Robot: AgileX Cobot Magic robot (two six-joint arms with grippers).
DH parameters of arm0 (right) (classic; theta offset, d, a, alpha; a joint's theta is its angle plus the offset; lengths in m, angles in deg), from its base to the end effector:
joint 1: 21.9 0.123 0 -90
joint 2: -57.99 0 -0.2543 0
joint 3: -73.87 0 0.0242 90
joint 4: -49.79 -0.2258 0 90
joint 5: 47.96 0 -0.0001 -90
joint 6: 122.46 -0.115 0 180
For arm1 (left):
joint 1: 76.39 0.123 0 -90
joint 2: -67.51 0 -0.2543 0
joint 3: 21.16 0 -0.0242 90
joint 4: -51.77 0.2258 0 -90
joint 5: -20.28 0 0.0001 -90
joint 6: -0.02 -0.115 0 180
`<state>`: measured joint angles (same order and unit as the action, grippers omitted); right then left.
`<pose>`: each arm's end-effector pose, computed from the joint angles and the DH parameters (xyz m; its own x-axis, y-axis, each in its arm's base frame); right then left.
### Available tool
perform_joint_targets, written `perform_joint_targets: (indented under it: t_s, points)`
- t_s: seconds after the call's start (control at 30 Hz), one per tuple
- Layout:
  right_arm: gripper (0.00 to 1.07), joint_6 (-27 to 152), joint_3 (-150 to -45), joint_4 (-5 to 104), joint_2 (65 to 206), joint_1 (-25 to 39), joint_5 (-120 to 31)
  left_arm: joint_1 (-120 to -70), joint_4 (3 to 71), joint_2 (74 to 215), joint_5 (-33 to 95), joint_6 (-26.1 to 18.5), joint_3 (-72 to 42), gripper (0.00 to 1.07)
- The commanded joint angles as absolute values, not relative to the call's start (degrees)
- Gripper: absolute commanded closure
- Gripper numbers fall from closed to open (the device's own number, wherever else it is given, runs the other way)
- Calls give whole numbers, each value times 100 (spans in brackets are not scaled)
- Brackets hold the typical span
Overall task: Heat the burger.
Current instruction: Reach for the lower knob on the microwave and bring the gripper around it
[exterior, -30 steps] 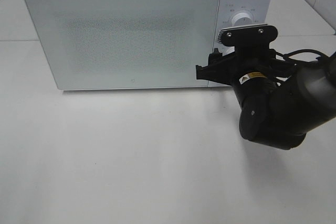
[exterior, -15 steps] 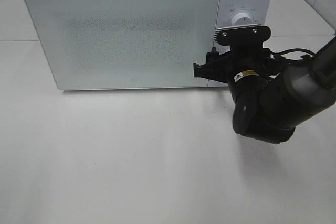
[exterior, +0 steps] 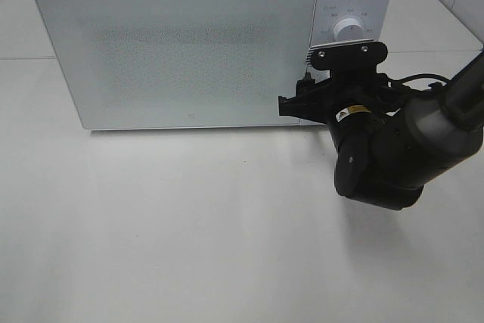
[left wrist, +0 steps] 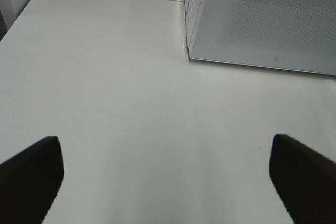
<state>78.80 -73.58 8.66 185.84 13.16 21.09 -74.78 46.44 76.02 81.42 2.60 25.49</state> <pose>0.3226 0.1401 0.1075 -0.1075 -0.1413 -0.9841 0.0382 0.9885 -0.1461 0.0231 -0.0087 0.2588 -0.4435 -0.1021 -0.8904 0.0051 0.9932 -0.1164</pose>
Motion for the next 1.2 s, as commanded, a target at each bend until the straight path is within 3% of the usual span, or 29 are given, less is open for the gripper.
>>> perform_joint_targets:
  t_s: [0.03, 0.3, 0.37, 0.43, 0.47, 0.57, 0.6, 0.67, 0.73, 1.2]
  points:
    - [37, 7960, -7433, 906, 18561, 1276, 2876, -7473, 4604, 7561, 8130, 288, 2549, 6]
    - [39, 7960, -7433, 906, 18561, 1276, 2899, -7473, 4604, 7561, 8130, 288, 2549, 6]
    - [50, 7960, -7433, 906, 18561, 1276, 2922, -7473, 4604, 7561, 8130, 288, 2549, 6]
    - [54, 7960, -7433, 906, 18561, 1276, 2922, -7473, 4604, 7561, 8130, 288, 2549, 6]
    - [62, 7960, -7433, 906, 18561, 1276, 2922, -7473, 4604, 7561, 8130, 288, 2549, 6]
    - [65, 7960, -7433, 906, 18561, 1276, 2928, -7473, 4604, 7561, 8130, 288, 2549, 6]
    - [75, 7960, -7433, 906, 18561, 1276, 2939, -7473, 4604, 7561, 8130, 288, 2549, 6]
    - [78, 7960, -7433, 906, 18561, 1276, 2939, -7473, 4604, 7561, 8130, 288, 2549, 6]
    - [92, 7960, -7433, 929, 18561, 1276, 2939, -7473, 4604, 7561, 8130, 288, 2549, 6]
    - [94, 7427, -7433, 929, 18561, 1276, 2939, -7473, 4604, 7561, 8130, 288, 2549, 6]
